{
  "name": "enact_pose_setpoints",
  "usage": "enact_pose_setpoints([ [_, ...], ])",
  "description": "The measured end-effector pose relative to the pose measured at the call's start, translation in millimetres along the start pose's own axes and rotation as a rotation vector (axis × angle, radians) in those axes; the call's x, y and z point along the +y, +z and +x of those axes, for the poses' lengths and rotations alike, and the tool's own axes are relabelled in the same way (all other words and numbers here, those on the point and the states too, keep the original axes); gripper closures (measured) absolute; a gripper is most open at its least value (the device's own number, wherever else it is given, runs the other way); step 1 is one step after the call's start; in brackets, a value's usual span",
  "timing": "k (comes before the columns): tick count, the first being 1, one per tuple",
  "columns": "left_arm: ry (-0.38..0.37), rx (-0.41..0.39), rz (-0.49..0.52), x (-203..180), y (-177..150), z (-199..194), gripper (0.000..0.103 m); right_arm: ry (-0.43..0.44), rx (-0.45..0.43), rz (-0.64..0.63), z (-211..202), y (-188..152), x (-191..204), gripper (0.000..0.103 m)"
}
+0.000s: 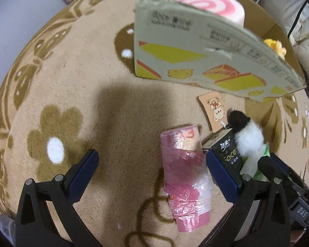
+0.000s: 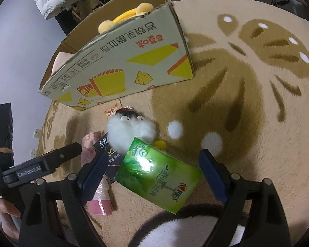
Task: Organize soft objects
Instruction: 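Lower left tool to the pink wrapped roll while right tool lowers to the green tissue packet, then close left tool on the pink wrapped roll while right tool closes on the green packet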
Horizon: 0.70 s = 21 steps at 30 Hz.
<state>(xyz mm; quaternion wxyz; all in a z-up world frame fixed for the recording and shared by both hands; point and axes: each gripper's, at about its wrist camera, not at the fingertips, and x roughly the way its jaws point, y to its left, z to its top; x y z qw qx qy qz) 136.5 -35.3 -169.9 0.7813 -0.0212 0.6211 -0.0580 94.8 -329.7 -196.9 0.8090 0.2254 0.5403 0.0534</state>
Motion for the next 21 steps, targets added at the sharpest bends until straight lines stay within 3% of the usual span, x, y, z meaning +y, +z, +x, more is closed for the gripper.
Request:
enact_pose_setpoints([
  [8,0.019,0.032,0.033,-8.0,0.0,15.0,0.001,0.009,0.020,0.029,1.9,0.6,-8.5,0.010],
  [12,0.022,0.040,0.046,-10.9,-1.0,19.9,0.001,0.006,0.031,0.037,3.2,0.9,-12.5,0.018],
  [21,0.036,0.055,0.081,-20.4,1.6,27.1,0.001,0.011,0.027,0.045,1.1,1.6,-15.8,0.019],
])
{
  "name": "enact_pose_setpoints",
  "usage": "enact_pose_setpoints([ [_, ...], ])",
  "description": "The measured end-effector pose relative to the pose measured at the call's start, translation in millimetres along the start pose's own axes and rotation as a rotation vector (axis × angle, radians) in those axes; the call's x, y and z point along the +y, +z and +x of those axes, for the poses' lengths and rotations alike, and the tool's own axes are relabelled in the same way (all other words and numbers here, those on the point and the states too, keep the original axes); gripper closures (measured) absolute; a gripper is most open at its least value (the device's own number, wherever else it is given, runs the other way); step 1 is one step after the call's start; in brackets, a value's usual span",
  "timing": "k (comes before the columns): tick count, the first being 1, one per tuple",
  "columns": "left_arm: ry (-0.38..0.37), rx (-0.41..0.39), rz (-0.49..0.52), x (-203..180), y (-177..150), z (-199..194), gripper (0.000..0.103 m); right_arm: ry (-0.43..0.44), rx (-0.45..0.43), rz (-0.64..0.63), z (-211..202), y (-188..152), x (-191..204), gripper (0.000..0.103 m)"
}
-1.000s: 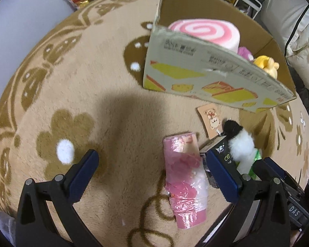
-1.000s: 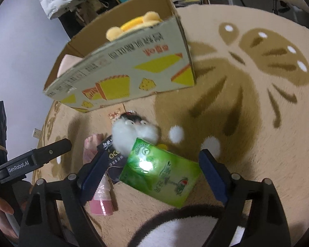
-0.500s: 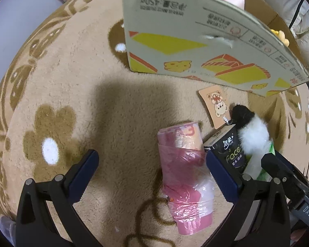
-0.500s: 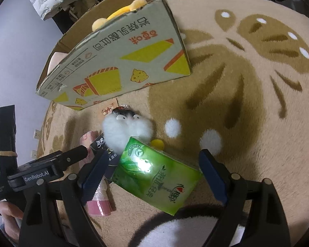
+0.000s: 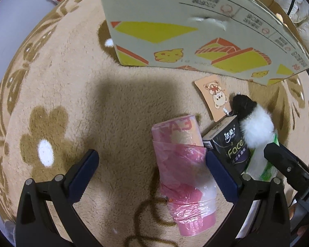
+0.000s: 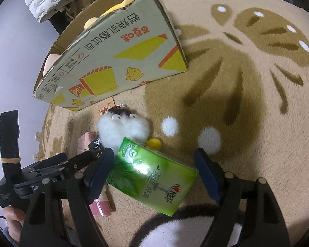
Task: Organize soft objects
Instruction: 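Close left tool on the pink wrapped roll while right tool closes on the green packet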
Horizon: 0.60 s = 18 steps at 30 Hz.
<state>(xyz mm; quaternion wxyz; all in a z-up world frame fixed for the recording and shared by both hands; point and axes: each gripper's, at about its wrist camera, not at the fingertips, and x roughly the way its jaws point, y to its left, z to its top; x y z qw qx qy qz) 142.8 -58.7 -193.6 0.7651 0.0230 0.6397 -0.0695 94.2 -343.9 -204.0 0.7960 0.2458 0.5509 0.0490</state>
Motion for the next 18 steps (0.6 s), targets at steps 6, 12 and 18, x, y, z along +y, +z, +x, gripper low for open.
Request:
enact_pose_setpoints([
  [6,0.010,-0.011,0.015,-7.0,-2.0,3.2,0.001,-0.013,-0.012,-0.005,0.0,0.1,3.4,0.019],
  [12,-0.002,0.003,0.013,-9.0,-6.2,12.0,0.000,-0.020,-0.015,-0.009,0.8,-0.7,5.7,0.019],
  [18,0.008,0.003,0.003,-1.5,-6.9,11.7,0.001,-0.022,-0.016,-0.010,1.1,-0.4,5.7,0.019],
])
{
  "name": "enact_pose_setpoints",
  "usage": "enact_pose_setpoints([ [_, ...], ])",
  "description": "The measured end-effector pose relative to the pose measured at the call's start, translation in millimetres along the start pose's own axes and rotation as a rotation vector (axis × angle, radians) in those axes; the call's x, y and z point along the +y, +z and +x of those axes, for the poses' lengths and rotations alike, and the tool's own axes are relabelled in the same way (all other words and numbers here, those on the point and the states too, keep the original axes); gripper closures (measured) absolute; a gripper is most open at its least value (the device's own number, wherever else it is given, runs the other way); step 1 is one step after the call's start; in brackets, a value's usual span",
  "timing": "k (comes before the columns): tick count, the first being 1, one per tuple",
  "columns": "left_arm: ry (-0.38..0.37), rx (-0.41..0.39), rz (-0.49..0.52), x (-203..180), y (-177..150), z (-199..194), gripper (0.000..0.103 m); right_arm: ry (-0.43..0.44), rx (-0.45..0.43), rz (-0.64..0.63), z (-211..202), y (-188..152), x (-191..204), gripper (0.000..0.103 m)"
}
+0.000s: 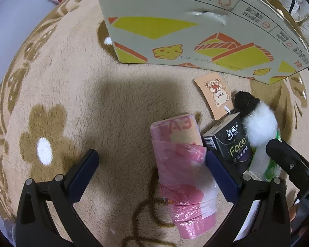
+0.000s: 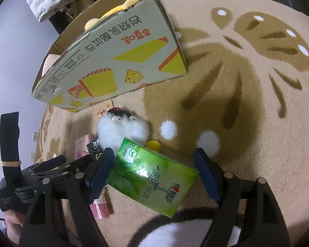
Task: Organize soft objects
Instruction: 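Close left tool on the pink wrapped roll while right tool closes on the green packet, then lift and carry the pink roll and green packet over the box with both tools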
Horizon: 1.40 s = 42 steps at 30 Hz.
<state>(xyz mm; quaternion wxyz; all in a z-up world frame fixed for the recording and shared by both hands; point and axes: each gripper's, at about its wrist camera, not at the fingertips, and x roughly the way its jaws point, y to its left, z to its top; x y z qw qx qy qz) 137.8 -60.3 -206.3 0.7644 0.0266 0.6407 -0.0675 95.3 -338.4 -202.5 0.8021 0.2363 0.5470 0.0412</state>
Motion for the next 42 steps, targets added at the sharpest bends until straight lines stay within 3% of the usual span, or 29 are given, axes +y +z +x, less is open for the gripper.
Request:
enact_pose_setpoints([
  [20,0.026,0.023,0.054,-14.4,-8.9,1.2,0.006,0.010,0.001,0.006,1.5,0.7,-1.2,0.019],
  [27,0.048,0.029,0.088,-30.8,-13.2,7.7,0.026,-0.006,-0.001,-0.015,3.1,0.6,3.0,0.019],
  [29,0.060,0.028,0.091,-39.4,-14.0,2.2,0.034,-0.011,0.002,-0.020,4.8,0.0,5.4,0.019],
  [31,0.067,0.023,0.088,-39.3,-14.6,-0.9,0.052,-0.013,-0.001,-0.021,5.0,-0.6,5.6,0.019],
  [33,0.086,0.011,0.075,-39.2,-15.2,-4.9,0.057,-0.016,-0.006,-0.026,4.5,-1.8,6.1,0.019],
  [42,0.048,-0.072,0.042,-30.4,-11.0,-25.2,0.059,-0.022,-0.103,-0.027,-13.0,-1.2,5.6,0.021],
])
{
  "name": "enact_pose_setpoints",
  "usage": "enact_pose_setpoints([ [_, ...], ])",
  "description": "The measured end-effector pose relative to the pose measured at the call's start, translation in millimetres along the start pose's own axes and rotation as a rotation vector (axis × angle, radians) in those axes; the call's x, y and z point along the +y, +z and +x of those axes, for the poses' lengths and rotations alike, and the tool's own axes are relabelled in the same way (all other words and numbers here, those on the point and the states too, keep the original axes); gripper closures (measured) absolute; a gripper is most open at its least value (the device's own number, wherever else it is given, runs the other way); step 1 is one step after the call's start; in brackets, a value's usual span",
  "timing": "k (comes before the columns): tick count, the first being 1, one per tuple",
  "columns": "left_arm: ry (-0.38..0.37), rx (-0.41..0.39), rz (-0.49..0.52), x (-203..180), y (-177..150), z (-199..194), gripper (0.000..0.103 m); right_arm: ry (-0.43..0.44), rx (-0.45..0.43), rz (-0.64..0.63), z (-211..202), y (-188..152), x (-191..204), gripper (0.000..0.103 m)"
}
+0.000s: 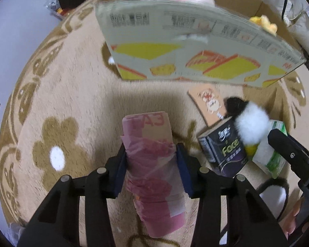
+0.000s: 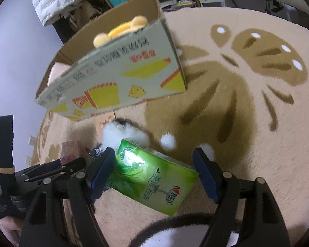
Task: Organize soft objects
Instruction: 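Lift and carry the pink roll and green packet over the box with both tools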
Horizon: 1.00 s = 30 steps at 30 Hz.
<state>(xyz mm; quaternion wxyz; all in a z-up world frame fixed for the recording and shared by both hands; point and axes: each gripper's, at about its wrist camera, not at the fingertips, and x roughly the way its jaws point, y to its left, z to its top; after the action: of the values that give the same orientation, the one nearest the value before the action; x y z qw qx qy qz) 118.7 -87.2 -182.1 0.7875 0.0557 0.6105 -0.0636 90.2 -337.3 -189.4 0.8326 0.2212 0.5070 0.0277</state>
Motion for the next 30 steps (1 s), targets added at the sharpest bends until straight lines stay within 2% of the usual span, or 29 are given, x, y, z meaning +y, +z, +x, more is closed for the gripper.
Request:
enact_pose_setpoints([
  [3,-0.011,-0.057,0.000,0.5,1.2,-10.9,0.060,0.010,-0.018,0.006,-3.5,1.5,-1.2,0.021],
  [5,0.012,-0.101,-0.015,1.8,4.6,-19.4,0.060,0.016,-0.027,-0.001,-5.4,3.5,-0.6,0.021],
  [12,0.037,-0.204,-0.129,36.7,4.9,-54.4,0.061,0.022,-0.069,-0.025,-14.1,12.3,-1.6,0.021],
  [17,0.067,-0.283,-0.169,50.3,3.1,-80.8,0.061,-0.011,-0.110,-0.069,-30.7,17.2,4.8,0.021],
  [20,0.096,-0.341,-0.176,63.4,7.4,-92.4,0.065,0.001,-0.146,-0.087,-42.2,21.1,11.0,0.021],
  [21,0.093,-0.358,-0.186,67.2,8.1,-96.8,0.067,0.008,-0.160,-0.091,-46.7,22.7,13.0,0.021],
  [24,0.079,-0.384,-0.215,78.6,11.4,-104.4,0.085,0.032,-0.211,-0.112,-61.3,26.9,20.5,0.021],
  [29,-0.034,-0.375,-0.224,89.4,18.1,-101.5,0.087,0.034,-0.255,-0.142,-71.1,29.5,30.0,0.021],
  [30,-0.034,-0.374,-0.232,88.9,17.7,-99.2,0.087,0.036,-0.257,-0.144,-70.8,29.2,30.4,0.021],
])
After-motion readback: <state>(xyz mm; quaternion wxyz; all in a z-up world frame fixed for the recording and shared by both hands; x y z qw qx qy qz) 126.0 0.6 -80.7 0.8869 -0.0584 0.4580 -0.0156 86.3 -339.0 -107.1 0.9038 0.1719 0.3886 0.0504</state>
